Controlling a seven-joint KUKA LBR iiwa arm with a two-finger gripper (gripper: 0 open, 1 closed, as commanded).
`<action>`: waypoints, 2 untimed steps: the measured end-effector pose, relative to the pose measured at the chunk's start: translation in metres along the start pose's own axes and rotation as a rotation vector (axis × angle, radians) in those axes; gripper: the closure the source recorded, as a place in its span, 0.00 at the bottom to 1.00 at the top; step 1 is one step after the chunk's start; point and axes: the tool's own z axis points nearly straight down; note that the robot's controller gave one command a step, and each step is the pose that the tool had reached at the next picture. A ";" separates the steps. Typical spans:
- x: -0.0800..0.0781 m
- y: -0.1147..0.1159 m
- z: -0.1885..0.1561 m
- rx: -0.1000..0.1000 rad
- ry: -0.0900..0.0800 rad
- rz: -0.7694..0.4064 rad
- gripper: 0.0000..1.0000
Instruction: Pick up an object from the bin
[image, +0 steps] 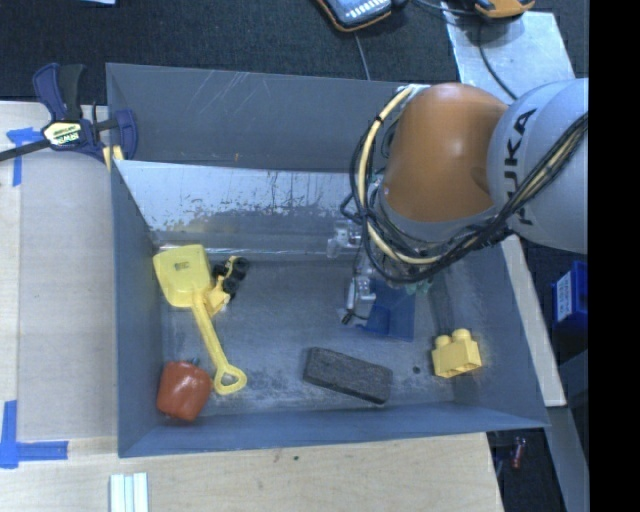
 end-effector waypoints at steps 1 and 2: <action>0.000 0.000 0.000 0.000 0.000 0.000 0.00; -0.006 -0.001 0.034 0.000 -0.003 0.160 0.00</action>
Offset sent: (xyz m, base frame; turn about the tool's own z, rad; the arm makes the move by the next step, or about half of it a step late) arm 0.0057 -0.0005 -0.0399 0.1860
